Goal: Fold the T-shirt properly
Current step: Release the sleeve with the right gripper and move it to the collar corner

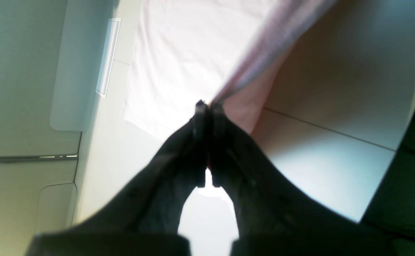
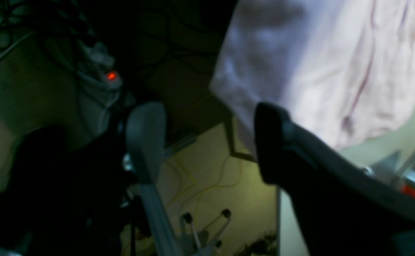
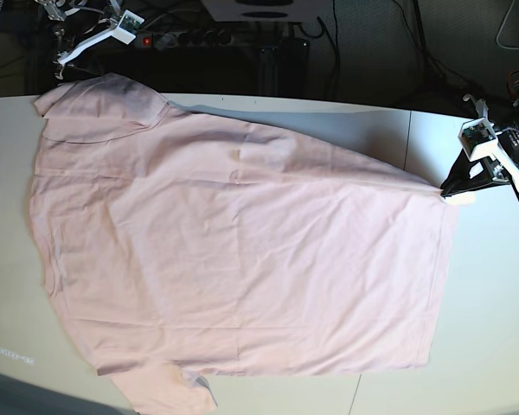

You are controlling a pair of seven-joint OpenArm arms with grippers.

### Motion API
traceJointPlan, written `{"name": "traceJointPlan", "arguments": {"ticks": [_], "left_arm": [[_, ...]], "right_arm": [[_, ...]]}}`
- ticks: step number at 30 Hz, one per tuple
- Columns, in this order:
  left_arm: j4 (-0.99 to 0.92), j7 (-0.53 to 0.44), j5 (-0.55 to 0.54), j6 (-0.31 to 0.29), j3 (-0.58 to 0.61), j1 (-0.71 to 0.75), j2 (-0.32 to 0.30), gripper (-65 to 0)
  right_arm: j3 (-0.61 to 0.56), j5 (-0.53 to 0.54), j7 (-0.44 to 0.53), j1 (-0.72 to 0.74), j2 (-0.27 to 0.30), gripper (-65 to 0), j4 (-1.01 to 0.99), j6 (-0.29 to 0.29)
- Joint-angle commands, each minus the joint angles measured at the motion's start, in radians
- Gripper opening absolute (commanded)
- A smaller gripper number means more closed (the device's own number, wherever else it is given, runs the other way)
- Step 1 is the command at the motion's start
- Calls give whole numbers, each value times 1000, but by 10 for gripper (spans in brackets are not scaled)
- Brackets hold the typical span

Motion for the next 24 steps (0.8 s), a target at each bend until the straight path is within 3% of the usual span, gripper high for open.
{"name": "traceJointPlan", "arguments": {"ticks": [1,16,24], "left_arm": [[13,-14,-13,-13,-9,-2,-14,-650],[13,-14,-13,-14,-9,-3,-14,-650],[13,-14,-16,-14,-9,-2,-14,-650]], "right_arm": [[-2,-18,-3,3,8,-251,6,-52],[-21,0,13,97,8,-252,-69,-61],[-126,-2,13,185,8,-252,-119,-66]]}}
